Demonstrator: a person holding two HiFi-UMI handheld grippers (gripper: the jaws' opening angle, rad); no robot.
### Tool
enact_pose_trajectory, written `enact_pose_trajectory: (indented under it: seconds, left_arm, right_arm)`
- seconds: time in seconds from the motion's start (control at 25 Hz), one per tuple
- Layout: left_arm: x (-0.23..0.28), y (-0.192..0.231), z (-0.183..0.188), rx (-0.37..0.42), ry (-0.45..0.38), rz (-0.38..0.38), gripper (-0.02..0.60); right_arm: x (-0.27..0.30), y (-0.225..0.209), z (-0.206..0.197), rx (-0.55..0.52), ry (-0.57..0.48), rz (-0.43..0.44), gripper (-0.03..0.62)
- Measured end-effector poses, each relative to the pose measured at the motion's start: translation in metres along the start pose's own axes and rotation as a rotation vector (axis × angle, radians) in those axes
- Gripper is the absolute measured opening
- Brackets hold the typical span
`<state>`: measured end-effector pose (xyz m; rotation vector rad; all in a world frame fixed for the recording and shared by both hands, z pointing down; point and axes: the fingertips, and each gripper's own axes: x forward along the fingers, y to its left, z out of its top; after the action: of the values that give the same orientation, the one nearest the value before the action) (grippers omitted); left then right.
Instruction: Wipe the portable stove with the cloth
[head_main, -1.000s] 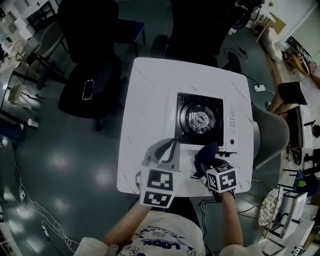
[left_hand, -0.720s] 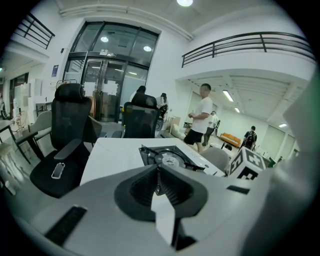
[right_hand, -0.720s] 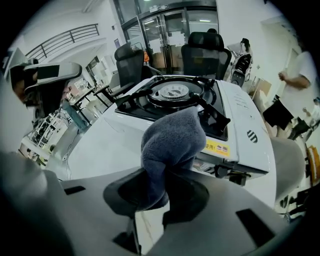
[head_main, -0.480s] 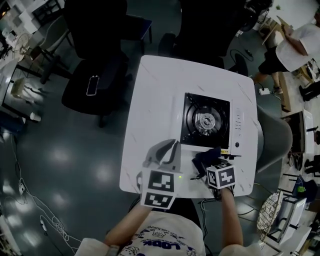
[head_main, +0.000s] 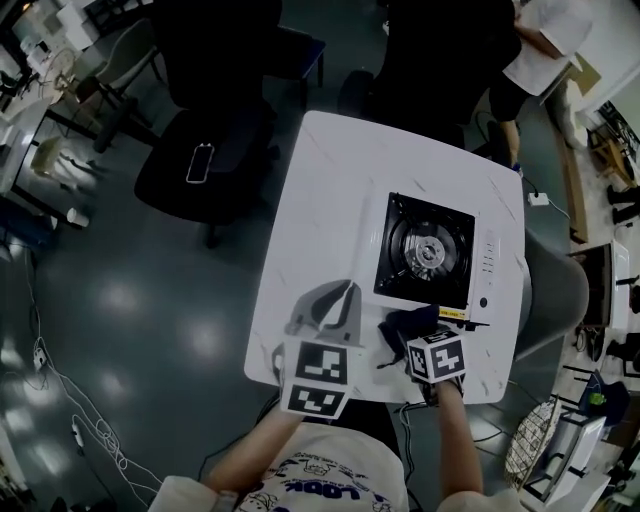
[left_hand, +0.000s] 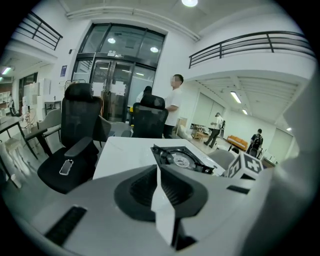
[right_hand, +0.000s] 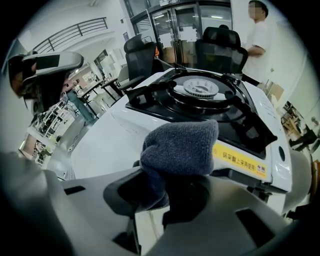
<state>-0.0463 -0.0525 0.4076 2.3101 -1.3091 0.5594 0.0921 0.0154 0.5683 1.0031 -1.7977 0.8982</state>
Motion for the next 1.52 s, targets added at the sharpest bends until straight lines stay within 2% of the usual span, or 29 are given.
enact_pose_trajectory:
  seconds: [1.04, 1.32, 1.52]
  left_arm:
    - [-0.044, 0.070, -0.010, -0.079, -0.046, 0.139, 0.031]
    - [-0.056, 0.086, -0.008, -0.091, -0.061, 0.170, 0.031]
    - [-0.063, 0.094, -0.006, -0.097, -0.074, 0.191, 0.031]
  right_arm:
    - [0.027, 0.077, 0.039, -0.157, 0.025, 0.089, 0.098]
    - [0.030, 0.108, 0.055, -0.204, 0.011, 0.131, 0.098]
    - [0.027, 0.136, 0.074, -0.210, -0.039, 0.187, 0.098]
